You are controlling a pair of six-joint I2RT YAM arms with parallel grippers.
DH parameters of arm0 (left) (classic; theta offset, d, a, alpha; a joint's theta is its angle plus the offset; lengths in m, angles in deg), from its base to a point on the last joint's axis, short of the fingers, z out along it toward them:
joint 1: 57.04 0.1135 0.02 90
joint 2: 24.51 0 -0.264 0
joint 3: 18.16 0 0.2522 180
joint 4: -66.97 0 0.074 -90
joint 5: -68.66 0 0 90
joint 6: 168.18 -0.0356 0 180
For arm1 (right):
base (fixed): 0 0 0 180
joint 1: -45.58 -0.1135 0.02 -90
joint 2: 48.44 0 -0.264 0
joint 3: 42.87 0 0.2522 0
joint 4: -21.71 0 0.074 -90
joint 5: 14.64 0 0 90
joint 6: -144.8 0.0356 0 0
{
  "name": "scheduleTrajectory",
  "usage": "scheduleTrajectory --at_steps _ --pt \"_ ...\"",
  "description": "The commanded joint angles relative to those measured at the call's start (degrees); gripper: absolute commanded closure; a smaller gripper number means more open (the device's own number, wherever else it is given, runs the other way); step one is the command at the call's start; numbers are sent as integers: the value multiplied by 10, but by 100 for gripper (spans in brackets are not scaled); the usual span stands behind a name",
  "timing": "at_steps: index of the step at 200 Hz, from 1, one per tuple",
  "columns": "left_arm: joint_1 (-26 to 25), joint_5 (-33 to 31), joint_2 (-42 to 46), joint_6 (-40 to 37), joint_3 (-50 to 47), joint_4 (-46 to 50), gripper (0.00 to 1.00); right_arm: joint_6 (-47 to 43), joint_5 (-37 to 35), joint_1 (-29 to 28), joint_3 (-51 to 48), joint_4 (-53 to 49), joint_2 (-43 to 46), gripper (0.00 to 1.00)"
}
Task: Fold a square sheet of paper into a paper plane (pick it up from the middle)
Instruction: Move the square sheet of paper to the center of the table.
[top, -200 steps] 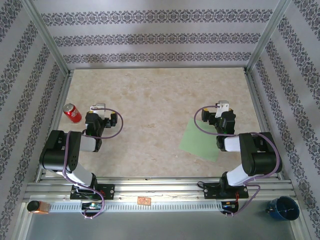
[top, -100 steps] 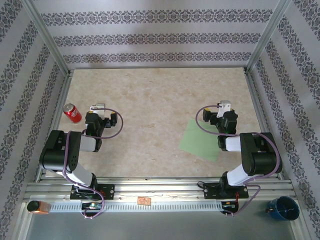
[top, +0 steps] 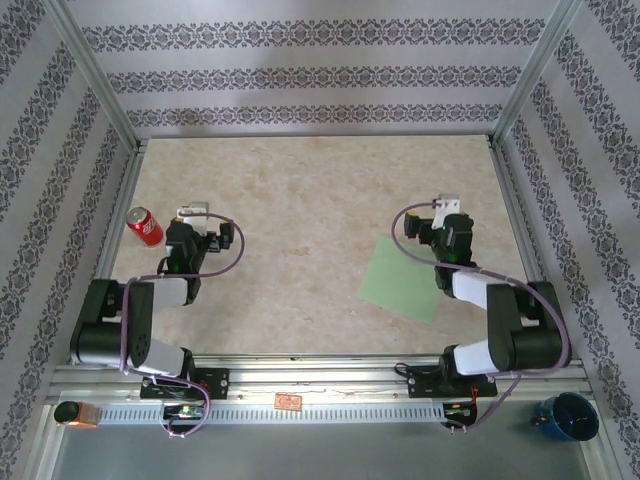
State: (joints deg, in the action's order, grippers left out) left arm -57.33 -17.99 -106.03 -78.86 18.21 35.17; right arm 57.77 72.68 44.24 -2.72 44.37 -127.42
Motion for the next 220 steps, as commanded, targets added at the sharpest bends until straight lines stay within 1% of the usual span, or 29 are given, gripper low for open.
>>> scheduleTrajectory --at_steps 1,6,12,18,23,31,44,51,67,76,89,94,107,119,136,150,168,183,201,220 --pt "2 12 54 8 53 122 1 65 -84 2 59 -190 68 2" --pt "1 0 66 31 61 145 1 78 -84 4 69 -226 83 2" --pt "1 -8 81 57 71 166 1 86 -67 7 83 -273 102 2" --pt "1 -6 97 75 78 184 1 90 -42 11 100 -319 117 2" --pt "2 8 107 85 84 195 1 91 -23 13 114 -355 126 2" --pt "1 44 124 97 88 202 1 101 5 17 135 -408 137 2" --pt "2 120 146 125 97 222 1 144 28 21 163 -484 151 2" --pt "2 158 154 145 100 230 1 167 56 25 172 -513 157 2" --pt "3 230 173 206 102 246 1 223 112 32 174 -540 180 2" --pt "3 253 179 248 99 254 1 259 138 36 148 -535 201 2" --pt "3 287 171 299 100 255 1 303 202 49 104 -509 228 2" --pt "4 304 165 319 105 262 1 318 212 52 97 -518 233 2" --pt "2 350 146 357 125 296 0 323 232 52 96 -552 234 2" --pt "-7 385 136 373 130 308 0 325 240 52 96 -587 229 2" --pt "-32 368 151 371 120 327 0 336 239 51 83 -607 223 2" --pt "-60 330 167 351 123 377 0 343 228 50 72 -614 212 2" --pt "-109 280 179 323 135 442 0 343 225 50 70 -623 183 2" --pt "-152 250 184 306 139 472 0 342 229 45 68 -616 157 2" --pt "-187 219 187 301 138 489 0 340 225 37 71 -609 125 2" --pt "-202 201 189 304 132 491 0 333 224 20 82 -607 96 2"
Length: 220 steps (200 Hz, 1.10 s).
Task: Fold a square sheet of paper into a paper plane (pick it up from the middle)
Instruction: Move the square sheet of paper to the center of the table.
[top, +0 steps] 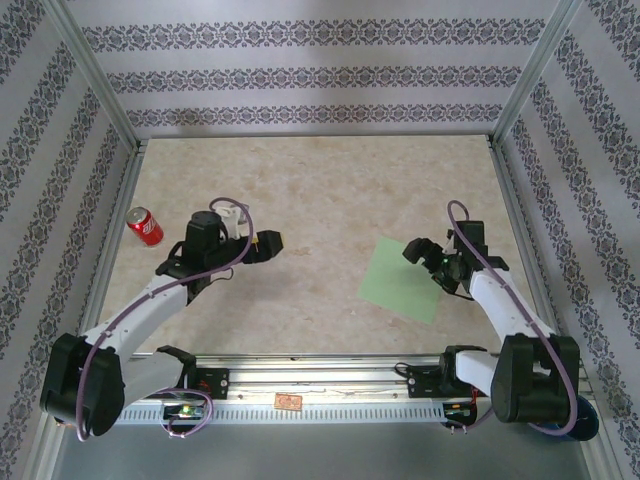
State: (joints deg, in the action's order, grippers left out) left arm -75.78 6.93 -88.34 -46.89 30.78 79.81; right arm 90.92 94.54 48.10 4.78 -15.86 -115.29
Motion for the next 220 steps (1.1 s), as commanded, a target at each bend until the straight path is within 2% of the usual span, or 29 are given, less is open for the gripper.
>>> scheduleTrajectory --at_steps 1,53,95,177,202,220 --pt "-18 -49 12 -16 6 45 0 1 5 -20 7 -4 -27 2" --pt "-20 -53 20 -21 7 57 0 -9 -12 -71 39 1 -105 2" --pt "-20 -66 45 -28 2 72 0 -8 2 -115 64 5 -163 2" --pt "-19 -75 78 -51 1 114 1 43 -6 -278 146 31 -297 2" --pt "-19 -142 89 -20 1 132 1 71 -9 -329 183 42 -342 2" --pt "-17 -154 109 -13 -9 126 1 96 -22 -363 211 46 -368 2"
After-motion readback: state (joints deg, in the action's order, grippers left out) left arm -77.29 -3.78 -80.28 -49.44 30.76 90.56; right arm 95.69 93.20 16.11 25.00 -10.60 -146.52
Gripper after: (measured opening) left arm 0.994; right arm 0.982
